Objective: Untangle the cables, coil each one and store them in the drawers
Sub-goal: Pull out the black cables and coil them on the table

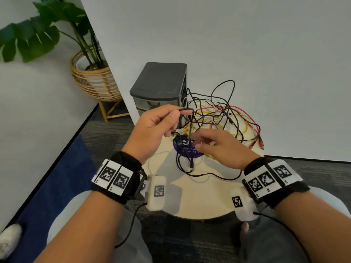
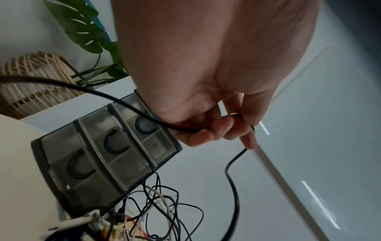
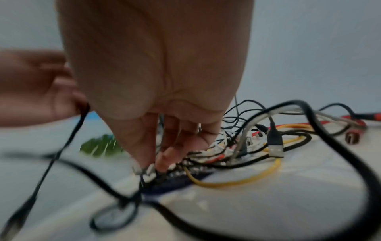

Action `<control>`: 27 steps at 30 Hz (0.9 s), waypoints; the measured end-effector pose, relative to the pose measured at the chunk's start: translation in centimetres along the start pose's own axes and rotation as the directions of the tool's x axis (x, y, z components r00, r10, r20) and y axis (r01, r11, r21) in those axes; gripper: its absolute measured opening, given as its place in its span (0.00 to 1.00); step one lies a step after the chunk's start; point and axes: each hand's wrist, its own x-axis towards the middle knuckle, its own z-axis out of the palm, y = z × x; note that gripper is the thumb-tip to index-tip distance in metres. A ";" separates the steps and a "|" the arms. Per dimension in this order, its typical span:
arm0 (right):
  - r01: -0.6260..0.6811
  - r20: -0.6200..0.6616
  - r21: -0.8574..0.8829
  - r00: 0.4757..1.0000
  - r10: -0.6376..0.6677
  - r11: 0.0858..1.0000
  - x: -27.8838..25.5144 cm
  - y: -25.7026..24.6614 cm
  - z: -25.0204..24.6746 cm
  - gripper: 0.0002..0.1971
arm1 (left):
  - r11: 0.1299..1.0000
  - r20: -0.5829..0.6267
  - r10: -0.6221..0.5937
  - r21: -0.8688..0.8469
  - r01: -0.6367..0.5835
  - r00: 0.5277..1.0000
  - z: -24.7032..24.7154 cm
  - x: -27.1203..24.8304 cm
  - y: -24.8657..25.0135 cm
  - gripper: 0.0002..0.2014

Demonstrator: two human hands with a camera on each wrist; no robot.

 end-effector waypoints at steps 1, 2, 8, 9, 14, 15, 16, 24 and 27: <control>0.007 0.034 -0.147 0.999 -0.002 0.989 0.3 0.4 0.7 0.14 | 1.000 0.002 -0.002 0.004 0.002 1.000 -0.1 0.0 0.0 0.14; 0.007 0.075 -0.281 0.997 0.015 0.960 0.6 0.9 1.3 0.16 | 1.000 -0.001 -0.007 -0.001 0.007 1.000 -0.2 0.1 -0.1 0.14; -0.078 0.062 -0.672 0.985 0.161 0.736 1.4 1.4 3.4 0.14 | 1.000 -0.033 -0.022 -0.006 0.022 0.999 -0.9 0.2 -0.4 0.14; -0.072 0.050 -0.694 0.988 0.147 0.717 1.4 1.4 3.4 0.11 | 1.000 -0.031 -0.020 0.000 0.020 0.999 -0.9 0.2 -0.4 0.14; 0.089 0.104 -0.550 0.994 -0.038 0.830 1.5 1.7 2.6 0.02 | 0.999 -0.041 -0.027 0.035 0.029 0.999 -1.1 0.2 -0.5 0.14; 0.130 0.067 -0.522 0.992 -0.111 0.843 1.5 1.7 2.3 0.02 | 0.999 -0.047 -0.034 0.031 0.035 0.998 -1.2 0.2 -0.6 0.14; 0.163 0.018 -0.510 0.984 -0.178 0.845 1.5 1.6 1.9 0.01 | 0.999 -0.054 -0.042 0.025 0.044 0.998 -1.3 0.1 -0.6 0.14; 0.274 -0.158 -0.319 0.929 -0.336 0.907 0.6 1.5 0.5 0.06 | 0.993 -0.123 -0.117 -0.040 0.113 0.985 -1.6 0.1 -0.5 0.13; 0.211 -0.103 -0.353 0.960 -0.262 0.911 1.4 2.1 1.2 0.11 | 0.989 -0.146 -0.147 -0.030 0.144 0.978 -1.6 0.3 -0.9 0.12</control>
